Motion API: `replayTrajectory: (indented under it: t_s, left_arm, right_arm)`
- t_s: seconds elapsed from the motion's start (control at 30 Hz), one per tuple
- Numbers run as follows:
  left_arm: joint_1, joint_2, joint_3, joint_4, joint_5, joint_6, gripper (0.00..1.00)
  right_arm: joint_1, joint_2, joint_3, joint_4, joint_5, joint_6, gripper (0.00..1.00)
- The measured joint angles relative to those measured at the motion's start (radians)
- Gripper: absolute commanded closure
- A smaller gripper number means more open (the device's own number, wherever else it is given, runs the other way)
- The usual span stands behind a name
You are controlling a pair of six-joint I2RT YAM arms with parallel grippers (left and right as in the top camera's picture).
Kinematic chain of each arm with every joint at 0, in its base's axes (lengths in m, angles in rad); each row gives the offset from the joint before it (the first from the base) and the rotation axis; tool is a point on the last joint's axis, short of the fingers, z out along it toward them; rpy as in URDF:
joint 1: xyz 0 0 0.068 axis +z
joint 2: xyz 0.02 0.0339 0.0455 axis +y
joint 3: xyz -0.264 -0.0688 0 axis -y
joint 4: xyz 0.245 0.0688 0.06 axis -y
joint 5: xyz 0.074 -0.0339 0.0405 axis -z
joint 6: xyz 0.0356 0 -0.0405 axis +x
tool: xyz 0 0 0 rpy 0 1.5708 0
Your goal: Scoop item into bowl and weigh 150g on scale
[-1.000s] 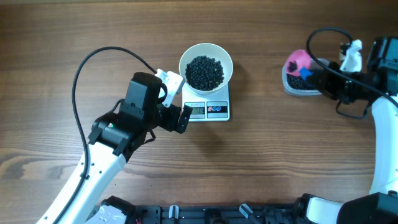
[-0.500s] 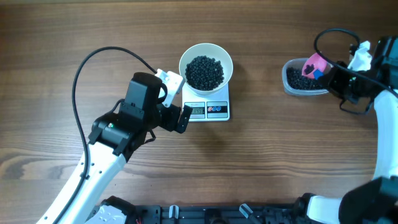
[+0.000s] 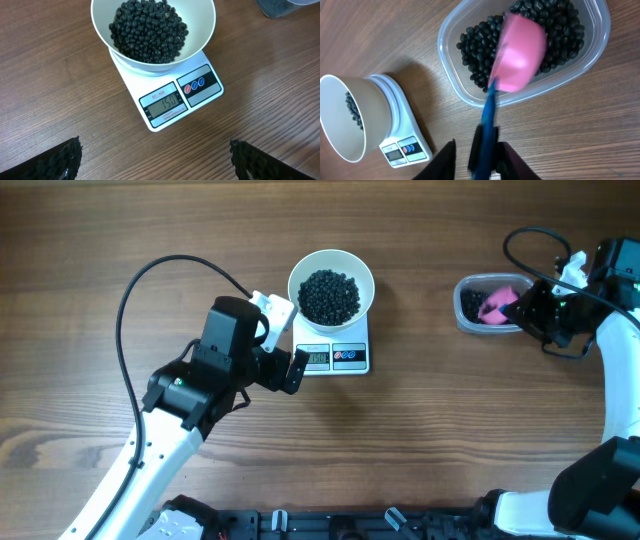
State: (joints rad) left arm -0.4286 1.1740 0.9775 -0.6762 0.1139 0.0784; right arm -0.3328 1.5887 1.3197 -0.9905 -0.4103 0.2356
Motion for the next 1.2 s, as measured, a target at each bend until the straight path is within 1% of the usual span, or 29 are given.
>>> replayTrajectory:
  t_s: [0.07,0.13,0.17,0.27,0.3,0.6,0.8,1.0,1.2]
  left_arm:
    - [0.0,0.0,0.0,0.0,0.0,0.0,0.0]
    - [0.0,0.0,0.0,0.0,0.0,0.0,0.0]
    - [0.0,0.0,0.0,0.0,0.0,0.0,0.0]
    - [0.0,0.0,0.0,0.0,0.0,0.0,0.0]
    - [0.0,0.0,0.0,0.0,0.0,0.0,0.0]
    - [0.0,0.0,0.0,0.0,0.0,0.0,0.0]
    - [0.0,0.0,0.0,0.0,0.0,0.0,0.0]
    - [0.0,0.0,0.0,0.0,0.0,0.0,0.0]
    - [0.0,0.0,0.0,0.0,0.0,0.0,0.0]
  right_arm:
    - [0.0,0.0,0.0,0.0,0.0,0.002,0.52]
    - [0.0,0.0,0.0,0.0,0.0,0.002,0.43]
    - [0.0,0.0,0.0,0.0,0.0,0.001,0.35]
    - [0.0,0.0,0.0,0.0,0.0,0.001,0.08]
    - [0.0,0.0,0.0,0.0,0.0,0.002,0.0]
    - [0.0,0.0,0.0,-0.042,0.0,0.022,0.0]
    - [0.0,-0.031,0.0,-0.144,0.0,0.025,0.0]
    - [0.0,-0.181,0.0,-0.26,0.0,0.021,0.0]
    - [0.0,-0.41,0.0,-0.442,0.0,0.037,0.0]
